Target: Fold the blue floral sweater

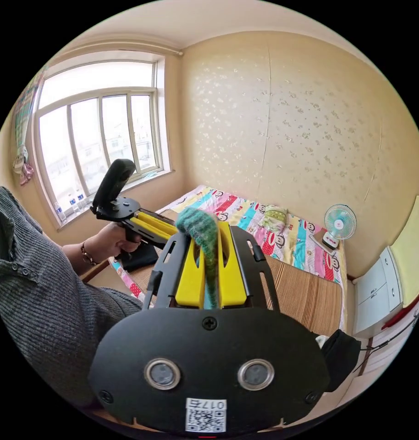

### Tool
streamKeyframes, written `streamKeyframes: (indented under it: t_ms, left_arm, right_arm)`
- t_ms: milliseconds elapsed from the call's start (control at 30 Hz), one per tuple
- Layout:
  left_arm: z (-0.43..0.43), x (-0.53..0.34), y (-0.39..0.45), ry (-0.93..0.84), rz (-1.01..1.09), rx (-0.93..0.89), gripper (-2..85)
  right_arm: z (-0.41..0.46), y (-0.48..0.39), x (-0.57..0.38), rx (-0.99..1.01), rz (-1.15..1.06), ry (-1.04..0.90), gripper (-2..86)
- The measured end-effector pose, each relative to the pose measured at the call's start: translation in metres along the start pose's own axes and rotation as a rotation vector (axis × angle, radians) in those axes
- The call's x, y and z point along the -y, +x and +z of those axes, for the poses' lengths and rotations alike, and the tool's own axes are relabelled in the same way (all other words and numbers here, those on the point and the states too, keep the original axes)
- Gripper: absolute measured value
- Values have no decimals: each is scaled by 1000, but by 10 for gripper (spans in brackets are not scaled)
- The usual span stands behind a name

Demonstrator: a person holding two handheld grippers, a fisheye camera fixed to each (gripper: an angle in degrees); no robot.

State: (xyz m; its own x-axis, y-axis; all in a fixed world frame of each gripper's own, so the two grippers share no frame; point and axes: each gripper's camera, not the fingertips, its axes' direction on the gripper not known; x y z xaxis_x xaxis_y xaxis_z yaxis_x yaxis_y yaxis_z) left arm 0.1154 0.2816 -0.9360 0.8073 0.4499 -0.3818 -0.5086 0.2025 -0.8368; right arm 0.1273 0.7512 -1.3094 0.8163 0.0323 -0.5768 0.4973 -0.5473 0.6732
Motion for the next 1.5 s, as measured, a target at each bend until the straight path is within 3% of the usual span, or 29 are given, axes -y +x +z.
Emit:
streamKeyframes:
  t_ms: [133,300,400,500,667,733,867,933,1033,1267,1400,1500]
  left_arm:
    - [-25,-2,7,153,4,-25,38]
    - [-51,-5,-44,408,-37,-705,36]
    - [-55,-2,-47,515,-25,-967,35]
    - [-74,10,-38,551,69,-1061,35]
    - [-117,22,-35,613,96,-991,35]
    - [-132,26,-33,628,128,-978,33]
    - [-159,34,-31,648,121,-927,34]
    - [-169,34,-36,673,92,-900,35]
    - [-191,31,-54,696,57,-852,35]
    - [-273,-20,-135,831,-121,-632,36]
    - [-288,-39,-164,769,-197,-562,35]
    - [-288,-36,-170,670,-205,-498,35]
  right_arm:
    - [-16,17,-12,25,59,25,60]
    - [-48,48,-45,240,108,145,63]
    - [-65,47,-58,427,19,234,68]
    - [-85,51,-75,516,-61,313,74]
    - [-98,105,-137,578,129,300,97]
    - [-71,129,-174,572,270,110,142]
    - [-7,127,-214,614,323,-155,176]
    - [41,105,-219,699,221,-347,156]
    - [76,102,-212,622,185,-472,80]
    - [-2,174,-162,494,218,-207,42]
    - [-68,227,-145,494,230,-41,39]
    - [-110,263,-130,352,301,9,39]
